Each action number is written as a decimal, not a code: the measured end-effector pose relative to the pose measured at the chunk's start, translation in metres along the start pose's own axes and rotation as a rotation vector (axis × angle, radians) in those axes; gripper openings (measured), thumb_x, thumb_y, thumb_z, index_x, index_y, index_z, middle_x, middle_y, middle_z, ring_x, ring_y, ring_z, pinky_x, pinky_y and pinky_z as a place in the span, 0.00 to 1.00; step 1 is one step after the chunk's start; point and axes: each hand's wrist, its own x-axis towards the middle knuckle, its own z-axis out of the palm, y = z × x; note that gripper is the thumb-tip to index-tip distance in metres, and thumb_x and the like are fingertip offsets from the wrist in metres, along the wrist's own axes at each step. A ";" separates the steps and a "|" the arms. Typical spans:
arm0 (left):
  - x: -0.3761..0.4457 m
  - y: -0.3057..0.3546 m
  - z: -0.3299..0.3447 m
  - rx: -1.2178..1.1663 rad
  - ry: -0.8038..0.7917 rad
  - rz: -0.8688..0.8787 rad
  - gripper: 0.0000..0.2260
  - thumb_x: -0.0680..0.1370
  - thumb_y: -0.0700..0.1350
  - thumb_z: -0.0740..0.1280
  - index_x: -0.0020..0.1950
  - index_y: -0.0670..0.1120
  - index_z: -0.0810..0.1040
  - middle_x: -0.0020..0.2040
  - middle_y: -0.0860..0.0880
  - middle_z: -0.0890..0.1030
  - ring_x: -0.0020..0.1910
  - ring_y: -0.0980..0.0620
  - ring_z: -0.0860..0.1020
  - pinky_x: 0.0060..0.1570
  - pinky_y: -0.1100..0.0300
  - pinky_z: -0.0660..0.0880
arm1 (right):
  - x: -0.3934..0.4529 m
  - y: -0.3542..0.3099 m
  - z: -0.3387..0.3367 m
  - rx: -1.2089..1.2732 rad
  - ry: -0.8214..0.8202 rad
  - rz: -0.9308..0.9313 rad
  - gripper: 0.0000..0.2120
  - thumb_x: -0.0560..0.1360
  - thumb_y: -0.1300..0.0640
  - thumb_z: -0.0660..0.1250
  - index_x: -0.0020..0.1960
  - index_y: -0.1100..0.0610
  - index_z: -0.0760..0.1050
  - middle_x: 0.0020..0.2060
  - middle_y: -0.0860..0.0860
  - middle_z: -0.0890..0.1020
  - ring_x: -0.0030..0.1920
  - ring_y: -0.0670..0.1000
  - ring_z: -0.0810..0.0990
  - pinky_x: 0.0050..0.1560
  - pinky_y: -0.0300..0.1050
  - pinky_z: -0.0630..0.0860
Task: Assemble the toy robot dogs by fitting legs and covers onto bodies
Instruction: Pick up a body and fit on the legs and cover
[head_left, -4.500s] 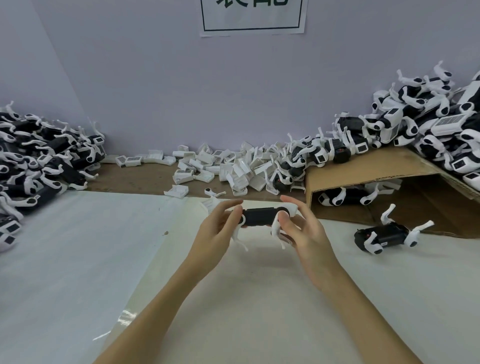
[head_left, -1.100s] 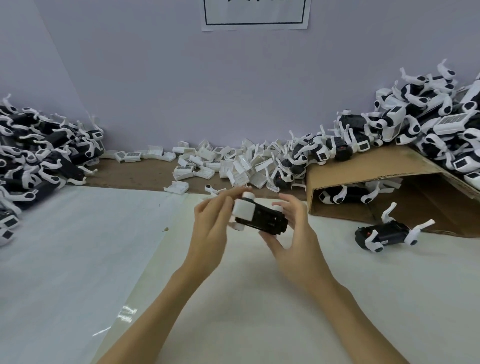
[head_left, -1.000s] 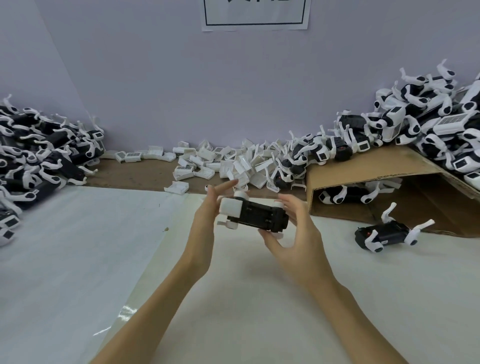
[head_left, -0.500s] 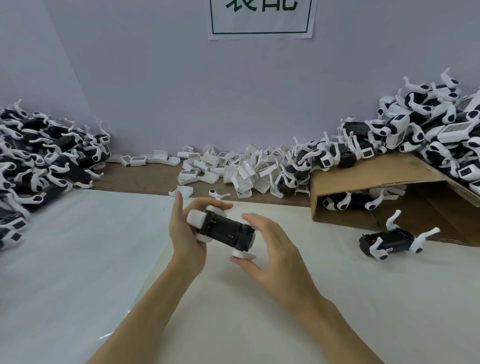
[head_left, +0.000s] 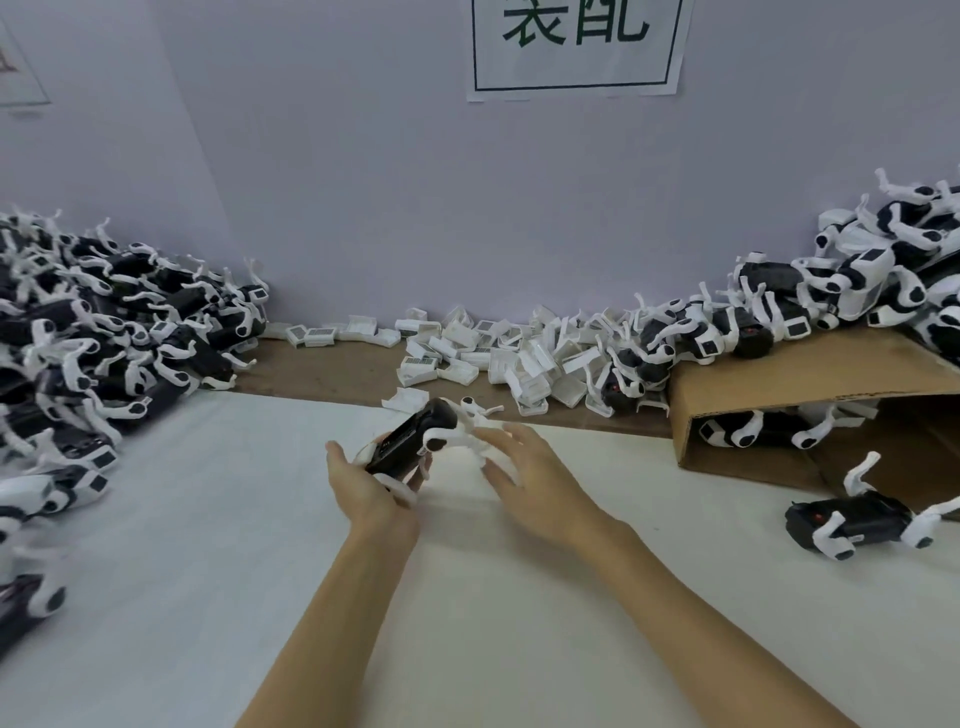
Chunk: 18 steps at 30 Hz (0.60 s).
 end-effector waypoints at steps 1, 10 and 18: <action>0.001 0.002 0.000 -0.004 0.010 -0.010 0.28 0.86 0.64 0.55 0.49 0.42 0.79 0.37 0.41 0.85 0.29 0.43 0.81 0.14 0.68 0.62 | 0.010 0.002 0.004 -0.054 -0.064 0.013 0.20 0.86 0.47 0.59 0.78 0.40 0.67 0.79 0.53 0.62 0.81 0.54 0.58 0.80 0.53 0.59; 0.005 0.002 0.003 0.012 0.035 -0.059 0.26 0.86 0.63 0.55 0.47 0.44 0.80 0.35 0.42 0.85 0.35 0.42 0.80 0.14 0.70 0.60 | 0.022 0.010 0.008 -0.069 0.155 0.026 0.14 0.83 0.50 0.66 0.67 0.40 0.72 0.55 0.52 0.73 0.60 0.53 0.73 0.62 0.49 0.73; -0.003 -0.007 0.010 0.147 -0.028 -0.090 0.26 0.86 0.62 0.57 0.48 0.42 0.80 0.42 0.39 0.85 0.33 0.42 0.80 0.14 0.69 0.60 | -0.058 0.023 -0.037 0.320 0.297 0.084 0.17 0.78 0.54 0.76 0.61 0.42 0.72 0.28 0.42 0.70 0.30 0.44 0.66 0.35 0.33 0.66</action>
